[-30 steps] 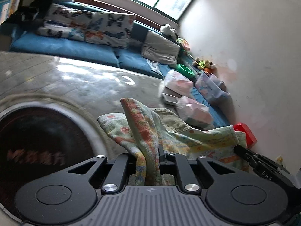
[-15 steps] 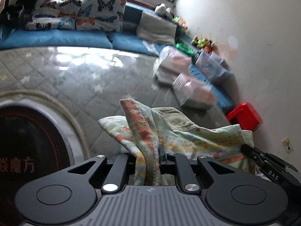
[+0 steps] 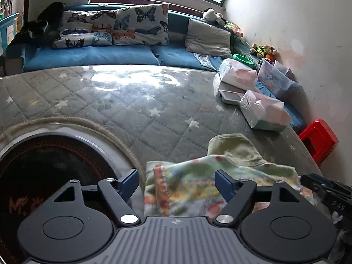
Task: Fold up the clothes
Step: 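Lower the folded shirt onto the table and open both grippers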
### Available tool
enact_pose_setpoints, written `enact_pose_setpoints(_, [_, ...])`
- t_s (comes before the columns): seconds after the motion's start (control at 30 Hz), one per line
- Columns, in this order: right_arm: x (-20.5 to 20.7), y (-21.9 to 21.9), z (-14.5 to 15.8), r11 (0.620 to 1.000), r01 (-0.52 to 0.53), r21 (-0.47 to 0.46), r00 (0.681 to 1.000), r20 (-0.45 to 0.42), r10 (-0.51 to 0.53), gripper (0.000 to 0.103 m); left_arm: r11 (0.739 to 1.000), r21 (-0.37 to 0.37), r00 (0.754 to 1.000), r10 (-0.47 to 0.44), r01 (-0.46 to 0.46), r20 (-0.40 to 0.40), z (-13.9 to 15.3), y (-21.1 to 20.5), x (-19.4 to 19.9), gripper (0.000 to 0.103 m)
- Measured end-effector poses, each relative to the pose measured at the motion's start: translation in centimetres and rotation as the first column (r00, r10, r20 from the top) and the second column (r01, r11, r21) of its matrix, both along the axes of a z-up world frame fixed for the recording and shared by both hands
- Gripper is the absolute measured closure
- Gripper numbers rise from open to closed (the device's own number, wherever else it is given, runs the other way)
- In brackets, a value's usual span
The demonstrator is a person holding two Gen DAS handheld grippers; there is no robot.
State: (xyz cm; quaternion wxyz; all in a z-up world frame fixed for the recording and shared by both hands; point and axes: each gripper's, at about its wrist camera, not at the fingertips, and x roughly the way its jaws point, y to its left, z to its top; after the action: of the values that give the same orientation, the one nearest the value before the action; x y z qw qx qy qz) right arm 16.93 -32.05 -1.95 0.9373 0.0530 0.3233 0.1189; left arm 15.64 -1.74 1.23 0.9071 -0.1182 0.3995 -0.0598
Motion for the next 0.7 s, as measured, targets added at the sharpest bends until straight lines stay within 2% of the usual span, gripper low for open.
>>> enact_pose_setpoints(0.3, [3.2, 2.2, -2.1, 1.000, 0.000, -0.012, 0.998, -0.066, -0.001, 0.062, 0.996, 0.077, 0.999, -0.039, 0.040, -0.011, -1.7, -2.3, 2.6, 0.015])
enact_pose_setpoints(0.47, [3.8, 2.7, -2.5, 0.999, -0.007, -0.049, 0.999, -0.054, 0.004, 0.061, 0.991, 0.130, 0.999, -0.039, 0.042, -0.023, -3.1, -3.1, 4.3, 0.015])
enact_pose_setpoints(0.53, [3.9, 2.7, -2.4, 0.998, -0.012, -0.060, 0.999, -0.054, 0.009, 0.061, 0.986, 0.157, 0.999, -0.045, 0.048, -0.018, -3.5, -3.3, 4.5, 0.010])
enact_pose_setpoints(0.6, [3.8, 2.8, -2.0, 0.998, -0.018, -0.061, 0.999, -0.051, 0.015, 0.060, 0.983, 0.178, 0.999, -0.053, 0.054, -0.010, -3.6, -3.5, 4.6, 0.009])
enact_pose_setpoints(0.7, [3.1, 3.0, -1.2, 0.998, -0.039, -0.054, 0.999, -0.041, 0.036, 0.047, 0.982, 0.182, 0.999, -0.055, 0.053, 0.004, -3.1, -3.5, 4.0, 0.010])
